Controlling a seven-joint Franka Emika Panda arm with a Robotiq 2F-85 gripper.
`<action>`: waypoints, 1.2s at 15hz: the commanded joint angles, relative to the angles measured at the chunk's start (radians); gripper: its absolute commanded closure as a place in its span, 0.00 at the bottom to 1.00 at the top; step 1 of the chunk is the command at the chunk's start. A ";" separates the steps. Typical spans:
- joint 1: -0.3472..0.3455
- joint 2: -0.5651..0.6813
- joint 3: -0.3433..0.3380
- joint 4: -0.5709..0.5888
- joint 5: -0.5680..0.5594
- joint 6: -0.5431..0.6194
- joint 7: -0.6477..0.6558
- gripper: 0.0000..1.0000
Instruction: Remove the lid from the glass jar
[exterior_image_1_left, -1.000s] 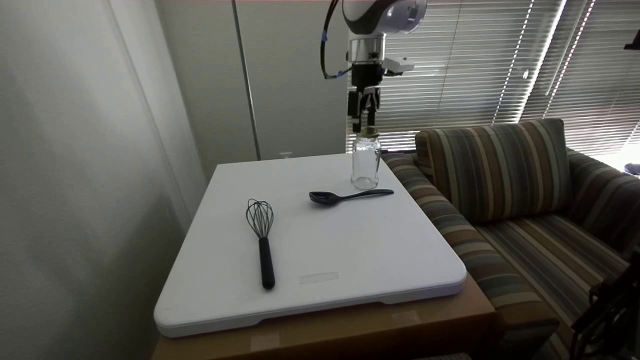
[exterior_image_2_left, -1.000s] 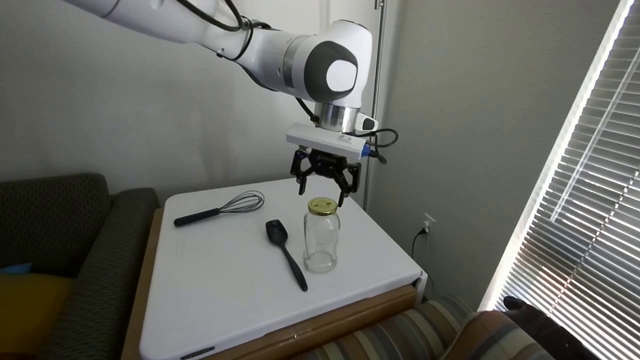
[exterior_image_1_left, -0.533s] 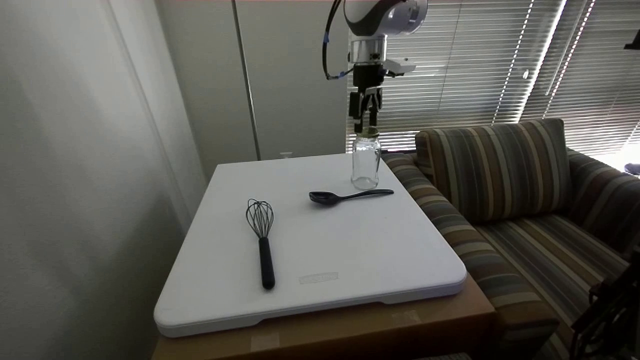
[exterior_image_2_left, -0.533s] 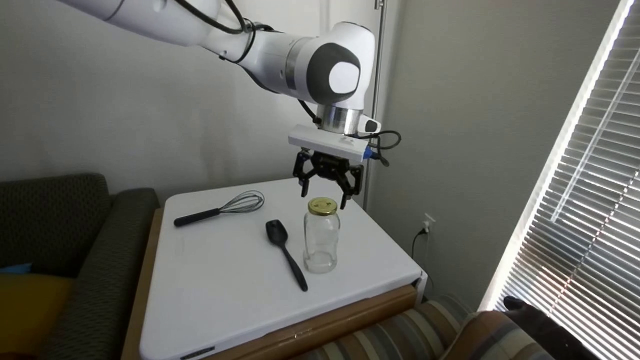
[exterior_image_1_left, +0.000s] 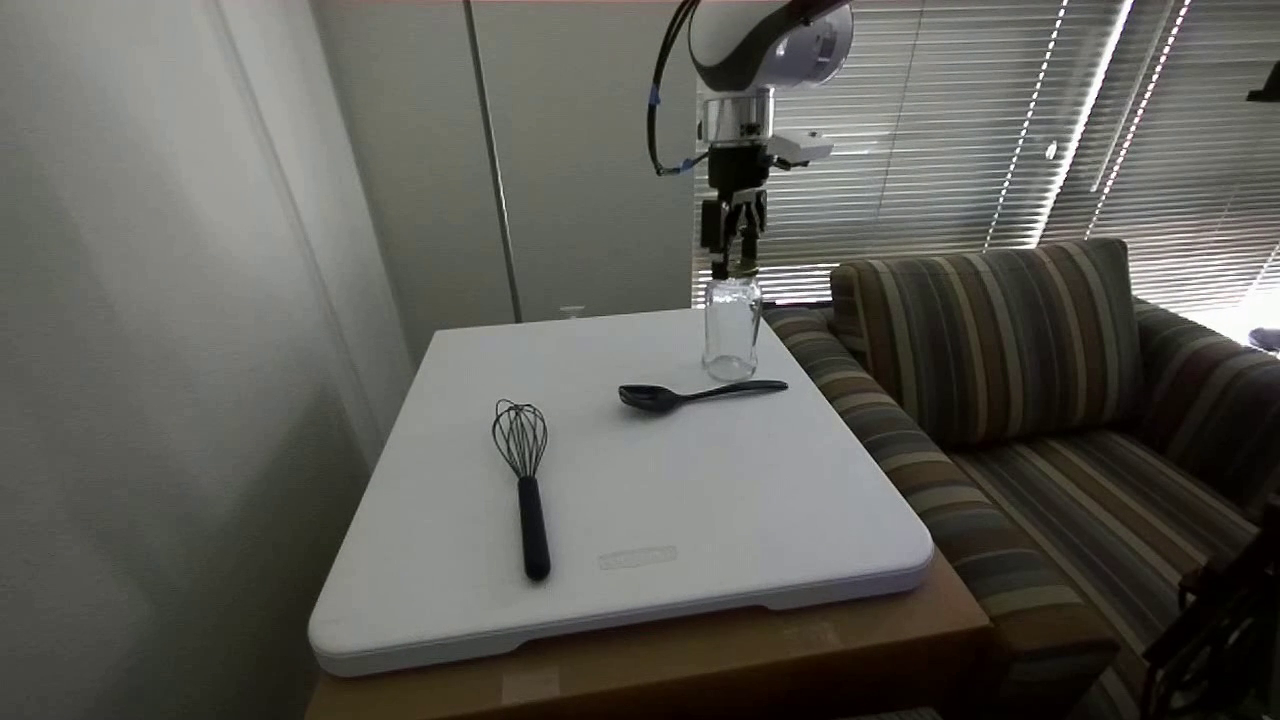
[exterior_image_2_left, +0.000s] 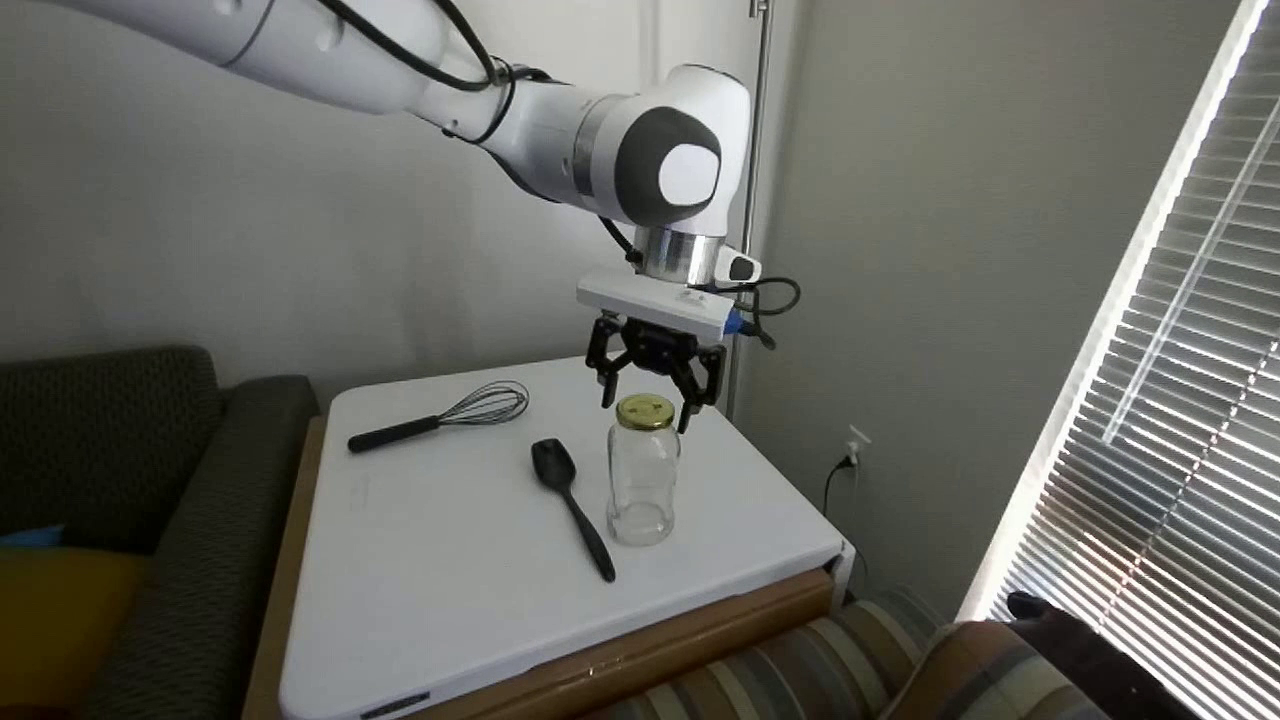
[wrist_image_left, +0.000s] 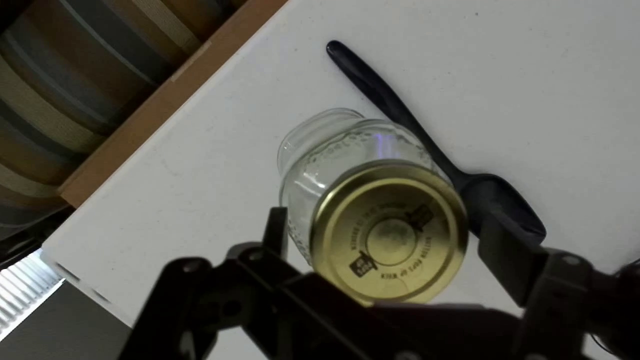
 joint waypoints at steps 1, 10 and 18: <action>-0.003 0.012 -0.006 0.028 -0.002 -0.020 0.008 0.15; 0.008 -0.010 -0.009 0.032 -0.018 -0.062 -0.007 0.53; 0.065 -0.071 -0.031 0.003 -0.108 -0.041 0.018 0.53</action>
